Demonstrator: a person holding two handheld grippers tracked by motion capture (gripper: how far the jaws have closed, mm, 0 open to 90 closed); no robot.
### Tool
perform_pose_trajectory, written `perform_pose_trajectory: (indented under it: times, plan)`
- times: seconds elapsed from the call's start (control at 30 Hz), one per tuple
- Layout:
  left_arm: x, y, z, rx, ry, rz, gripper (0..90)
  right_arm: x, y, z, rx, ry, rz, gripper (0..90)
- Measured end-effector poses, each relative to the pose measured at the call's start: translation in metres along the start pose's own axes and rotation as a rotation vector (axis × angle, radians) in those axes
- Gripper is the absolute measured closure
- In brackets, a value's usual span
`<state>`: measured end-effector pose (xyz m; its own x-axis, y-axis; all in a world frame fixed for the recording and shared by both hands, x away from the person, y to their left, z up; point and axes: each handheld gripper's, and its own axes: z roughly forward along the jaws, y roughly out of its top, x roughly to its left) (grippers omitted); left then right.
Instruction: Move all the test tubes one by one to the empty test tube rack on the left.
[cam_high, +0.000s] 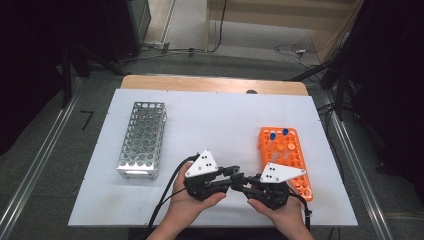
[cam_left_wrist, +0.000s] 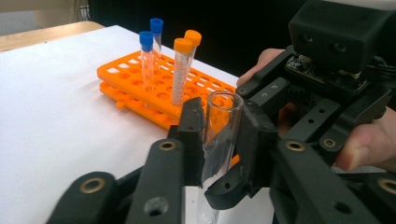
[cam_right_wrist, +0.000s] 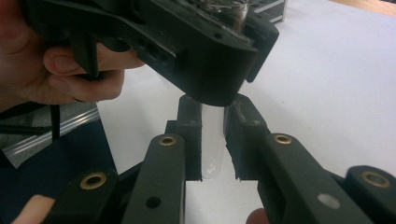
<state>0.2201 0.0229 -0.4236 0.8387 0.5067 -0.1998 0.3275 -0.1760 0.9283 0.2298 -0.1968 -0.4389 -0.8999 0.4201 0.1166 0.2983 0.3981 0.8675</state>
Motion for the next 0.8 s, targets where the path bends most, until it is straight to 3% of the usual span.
perform_pose_trajectory:
  times: [0.4,0.53,0.63,0.7,0.8]
  plan:
    - [-0.002,0.003,-0.003,-0.012,0.03,0.039,75.3,-0.003,-0.001,-0.003,-0.025,0.02,0.014,71.8]
    - [0.002,0.003,-0.008,-0.021,0.05,0.034,75.4,-0.01,0.0,-0.013,-0.053,0.022,0.032,59.7]
    - [0.007,0.003,-0.012,-0.028,0.071,0.026,75.4,-0.013,0.0,-0.018,-0.067,0.018,0.024,53.1]
    - [0.01,0.003,-0.016,-0.027,0.083,0.029,75.4,-0.016,0.001,-0.026,-0.073,0.015,0.009,41.1]
    - [0.016,0.003,-0.022,-0.037,0.104,0.022,75.4,-0.019,0.001,-0.032,-0.082,0.003,0.011,35.6]
